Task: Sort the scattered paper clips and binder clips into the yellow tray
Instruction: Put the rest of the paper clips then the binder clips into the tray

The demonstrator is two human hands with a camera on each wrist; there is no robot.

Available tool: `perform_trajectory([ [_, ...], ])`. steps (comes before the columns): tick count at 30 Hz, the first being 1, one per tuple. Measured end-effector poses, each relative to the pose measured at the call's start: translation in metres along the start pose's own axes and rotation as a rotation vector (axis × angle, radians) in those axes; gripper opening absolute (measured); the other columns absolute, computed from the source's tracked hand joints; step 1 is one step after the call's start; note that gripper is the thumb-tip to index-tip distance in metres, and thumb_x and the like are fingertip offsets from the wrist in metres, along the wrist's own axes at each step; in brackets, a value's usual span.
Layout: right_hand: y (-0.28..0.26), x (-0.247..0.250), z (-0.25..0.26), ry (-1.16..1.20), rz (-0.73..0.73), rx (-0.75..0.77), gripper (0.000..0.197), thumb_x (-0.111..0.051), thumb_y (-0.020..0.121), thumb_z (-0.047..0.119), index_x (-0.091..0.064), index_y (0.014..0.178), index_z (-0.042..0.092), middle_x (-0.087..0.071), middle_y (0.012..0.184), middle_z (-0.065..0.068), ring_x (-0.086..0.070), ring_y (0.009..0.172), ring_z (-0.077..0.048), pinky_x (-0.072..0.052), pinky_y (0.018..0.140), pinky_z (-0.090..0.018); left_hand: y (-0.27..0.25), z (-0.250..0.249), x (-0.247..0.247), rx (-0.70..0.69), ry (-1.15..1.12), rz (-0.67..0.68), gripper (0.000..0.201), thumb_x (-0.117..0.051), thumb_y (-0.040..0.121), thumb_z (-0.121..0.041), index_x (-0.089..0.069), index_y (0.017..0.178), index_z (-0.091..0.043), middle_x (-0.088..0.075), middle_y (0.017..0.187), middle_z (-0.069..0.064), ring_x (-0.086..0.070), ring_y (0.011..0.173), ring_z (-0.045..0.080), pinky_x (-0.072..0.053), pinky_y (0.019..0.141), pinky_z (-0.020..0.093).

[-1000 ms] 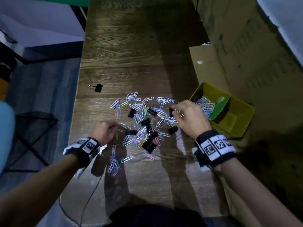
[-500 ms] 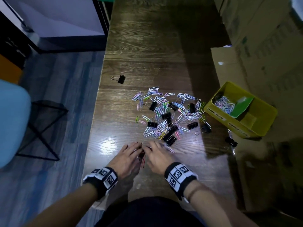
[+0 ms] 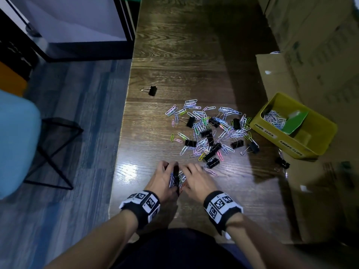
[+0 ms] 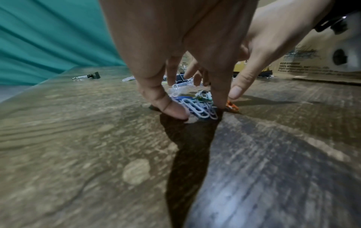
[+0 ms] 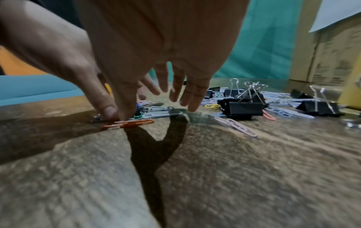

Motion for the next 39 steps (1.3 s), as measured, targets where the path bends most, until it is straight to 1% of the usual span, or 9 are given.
perform_trajectory([
  [3, 0.000, 0.000, 0.001, -0.027, 0.041, -0.103, 0.092, -0.067, 0.078, 0.047, -0.015, 0.146, 0.013, -0.028, 0.140, -0.011, -0.027, 0.130, -0.029, -0.034, 0.105, -0.043, 0.002, 0.004, 0.003, 0.063, 0.059, 0.031, 0.090, -0.079, 0.067, -0.026, -0.028, 0.141, -0.022, -0.029, 0.129, 0.009, -0.054, 0.103, 0.027, -0.046, 0.089, 0.031],
  [5, 0.003, -0.008, 0.004, -0.041, 0.102, -0.149, 0.096, -0.072, 0.072, 0.049, -0.019, 0.144, 0.014, -0.028, 0.138, -0.012, -0.028, 0.128, -0.031, -0.037, 0.102, -0.045, 0.004, 0.001, 0.001, 0.060, 0.082, 0.058, 0.079, -0.077, 0.068, -0.020, -0.036, 0.135, -0.021, -0.032, 0.127, 0.008, -0.054, 0.105, 0.028, -0.046, 0.091, 0.033],
  [14, 0.003, -0.023, 0.005, 0.012, 0.103, -0.131, 0.040, -0.060, 0.088, 0.026, -0.051, 0.123, 0.007, -0.048, 0.125, -0.012, -0.054, 0.110, -0.033, -0.050, 0.084, -0.045, 0.002, -0.005, -0.004, -0.058, 0.065, 0.104, 0.047, -0.060, 0.076, -0.005, -0.058, 0.121, -0.016, -0.052, 0.119, 0.008, -0.055, 0.108, 0.029, -0.039, 0.094, 0.030],
  [23, 0.006, -0.004, 0.002, -0.103, 0.178, -0.029, 0.030, -0.048, 0.097, 0.021, -0.055, 0.117, 0.000, -0.056, 0.115, -0.017, -0.058, 0.107, -0.034, -0.046, 0.083, -0.040, 0.000, 0.001, 0.007, -0.132, 0.118, 0.106, 0.019, -0.055, 0.086, -0.020, -0.063, 0.102, -0.025, -0.070, 0.090, 0.006, -0.063, 0.084, 0.023, -0.045, 0.072, 0.023],
  [26, 0.011, -0.002, -0.001, -0.080, 0.174, -0.053, 0.026, -0.052, 0.095, 0.017, -0.057, 0.115, 0.002, -0.059, 0.113, -0.016, -0.059, 0.106, -0.034, -0.047, 0.084, -0.040, 0.002, 0.004, 0.009, -0.095, 0.095, 0.122, 0.020, -0.056, 0.086, -0.026, -0.062, 0.104, -0.033, -0.070, 0.081, 0.004, -0.064, 0.078, 0.022, -0.051, 0.074, 0.031],
  [29, 0.014, 0.000, -0.008, -0.010, 0.178, -0.090, 0.029, -0.053, 0.094, 0.021, -0.057, 0.116, 0.003, -0.060, 0.112, -0.017, -0.059, 0.105, -0.034, -0.048, 0.084, -0.040, 0.007, 0.007, 0.015, -0.034, -0.034, 0.100, 0.033, -0.062, 0.083, -0.019, -0.062, 0.108, -0.040, -0.073, 0.082, 0.003, -0.066, 0.079, 0.016, -0.052, 0.077, 0.027],
  [32, 0.019, 0.000, -0.018, 0.100, 0.184, -0.157, 0.032, -0.056, 0.092, 0.028, -0.060, 0.112, 0.003, -0.062, 0.109, -0.019, -0.060, 0.105, -0.033, -0.048, 0.085, -0.040, 0.015, 0.009, 0.020, 0.011, -0.119, 0.098, 0.036, -0.072, 0.075, -0.011, -0.069, 0.107, -0.026, -0.074, 0.088, 0.004, -0.067, 0.078, 0.010, -0.051, 0.078, 0.021],
  [35, 0.021, 0.002, -0.026, 0.190, 0.200, -0.213, 0.031, -0.056, 0.092, 0.028, -0.061, 0.111, 0.004, -0.064, 0.105, -0.020, -0.062, 0.101, -0.031, -0.047, 0.083, -0.034, 0.025, 0.017, 0.021, 0.109, -0.283, 0.153, 0.036, -0.075, 0.070, -0.001, -0.072, 0.102, -0.016, -0.074, 0.087, 0.005, -0.062, 0.063, -0.005, -0.050, 0.064, 0.011],
  [39, 0.019, 0.010, -0.034, 0.352, 0.106, -0.216, 0.035, -0.059, 0.090, 0.027, -0.062, 0.118, 0.007, -0.063, 0.117, -0.016, -0.060, 0.107, -0.029, -0.045, 0.092, -0.032, 0.034, 0.028, 0.028, 0.227, -0.476, 0.203, 0.033, -0.079, 0.066, 0.000, -0.072, 0.092, -0.020, -0.073, 0.071, -0.006, -0.065, 0.064, 0.003, -0.056, 0.070, 0.026],
])
Point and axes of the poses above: each hand's wrist, its own y-axis towards the middle knuckle, its own x-axis out of the back of the hand, z = x × y, the point moved 4 cm from there along y, towards the middle knuckle
